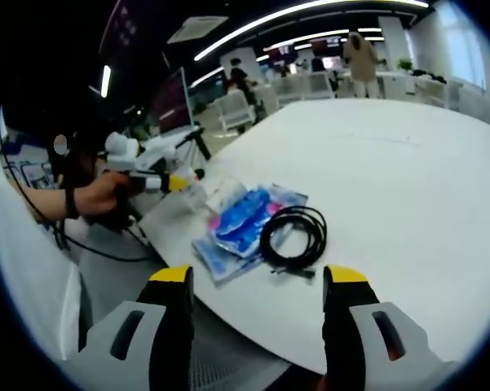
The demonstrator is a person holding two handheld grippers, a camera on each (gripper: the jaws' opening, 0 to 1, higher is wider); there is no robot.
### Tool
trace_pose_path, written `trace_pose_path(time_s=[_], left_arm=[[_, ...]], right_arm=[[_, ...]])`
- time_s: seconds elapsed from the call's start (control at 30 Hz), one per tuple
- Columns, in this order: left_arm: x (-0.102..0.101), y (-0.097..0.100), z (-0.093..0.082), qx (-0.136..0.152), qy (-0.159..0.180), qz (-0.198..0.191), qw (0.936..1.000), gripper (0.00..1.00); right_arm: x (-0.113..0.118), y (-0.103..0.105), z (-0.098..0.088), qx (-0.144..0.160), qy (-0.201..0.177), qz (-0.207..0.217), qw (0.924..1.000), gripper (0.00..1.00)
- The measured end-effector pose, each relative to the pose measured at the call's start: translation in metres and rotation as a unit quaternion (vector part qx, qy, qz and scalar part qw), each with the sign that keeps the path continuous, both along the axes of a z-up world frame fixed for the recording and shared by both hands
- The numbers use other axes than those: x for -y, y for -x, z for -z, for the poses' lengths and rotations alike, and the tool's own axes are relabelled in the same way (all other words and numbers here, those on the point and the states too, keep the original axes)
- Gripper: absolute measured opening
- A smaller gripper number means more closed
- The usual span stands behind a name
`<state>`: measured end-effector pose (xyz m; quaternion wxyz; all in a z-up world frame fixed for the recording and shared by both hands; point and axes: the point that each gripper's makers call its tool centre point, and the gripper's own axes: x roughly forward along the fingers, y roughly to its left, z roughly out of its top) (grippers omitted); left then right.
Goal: Arrange the tabletop items into an orderly group along one side of the table until the central work area is clear of visible clutter.
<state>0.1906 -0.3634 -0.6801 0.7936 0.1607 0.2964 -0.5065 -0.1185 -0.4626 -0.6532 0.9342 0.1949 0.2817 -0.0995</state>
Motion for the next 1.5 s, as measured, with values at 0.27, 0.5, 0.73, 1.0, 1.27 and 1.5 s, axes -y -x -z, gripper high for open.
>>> trace_pose_path(time_s=[0.27,0.5,0.73,1.0,1.27,1.5], left_arm=[[0.011,-0.009,0.000,0.000,0.002,-0.005,1.0000,0.35],[0.026,-0.020,0.001,-0.005,0.013,-0.025,0.9996,0.35],[0.048,-0.034,0.001,-0.007,0.020,-0.041,0.9989,0.35],[0.069,-0.047,0.002,-0.013,0.030,-0.057,0.9979,0.36],[0.083,-0.058,0.006,-0.030,0.038,-0.068,0.9965,0.36],[0.094,-0.067,0.006,-0.033,0.042,-0.072,0.9960,0.37]], right_arm=[[-0.001,0.001,-0.001,-0.001,0.001,0.001,1.0000,0.62],[0.001,0.005,0.000,-0.005,0.001,0.004,1.0000,0.63],[0.003,0.010,0.001,-0.011,0.001,0.007,0.9999,0.63],[0.009,0.011,0.001,-0.014,0.002,0.010,0.9999,0.63],[0.009,0.008,0.002,-0.018,-0.001,0.004,0.9998,0.63],[0.011,0.009,0.003,-0.021,-0.002,0.005,0.9998,0.62]])
